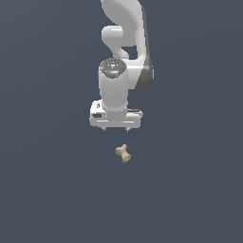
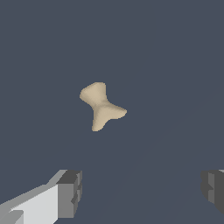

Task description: Pick up the object and move it to a goal position.

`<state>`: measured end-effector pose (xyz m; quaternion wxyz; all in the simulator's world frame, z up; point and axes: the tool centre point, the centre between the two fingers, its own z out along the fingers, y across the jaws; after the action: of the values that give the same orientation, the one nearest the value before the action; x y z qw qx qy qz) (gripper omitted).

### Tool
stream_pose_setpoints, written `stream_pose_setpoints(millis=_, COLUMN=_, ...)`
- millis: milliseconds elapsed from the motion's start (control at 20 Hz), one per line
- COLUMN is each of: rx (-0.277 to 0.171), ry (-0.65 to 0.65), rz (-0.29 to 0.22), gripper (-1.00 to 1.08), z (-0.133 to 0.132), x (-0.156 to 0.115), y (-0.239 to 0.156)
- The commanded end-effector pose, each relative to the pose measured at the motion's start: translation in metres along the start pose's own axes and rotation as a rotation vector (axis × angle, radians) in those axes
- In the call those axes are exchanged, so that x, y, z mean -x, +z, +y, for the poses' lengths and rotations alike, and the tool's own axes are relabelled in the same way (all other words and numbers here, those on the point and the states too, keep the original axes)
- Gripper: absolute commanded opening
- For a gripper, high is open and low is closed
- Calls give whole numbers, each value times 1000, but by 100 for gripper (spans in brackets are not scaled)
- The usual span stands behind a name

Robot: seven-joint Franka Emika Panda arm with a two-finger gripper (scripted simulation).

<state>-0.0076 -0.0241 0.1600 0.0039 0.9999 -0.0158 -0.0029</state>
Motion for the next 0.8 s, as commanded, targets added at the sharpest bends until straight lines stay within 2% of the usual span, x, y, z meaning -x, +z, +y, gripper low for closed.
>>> stream_pose_setpoints(millis=0, rx=0, ry=0, rz=0, gripper=100, z=0, x=0, y=0)
stream_pose_setpoints(millis=750, rx=-16, ry=-23, rz=10, gripper=100, z=-8, x=-6, y=-6)
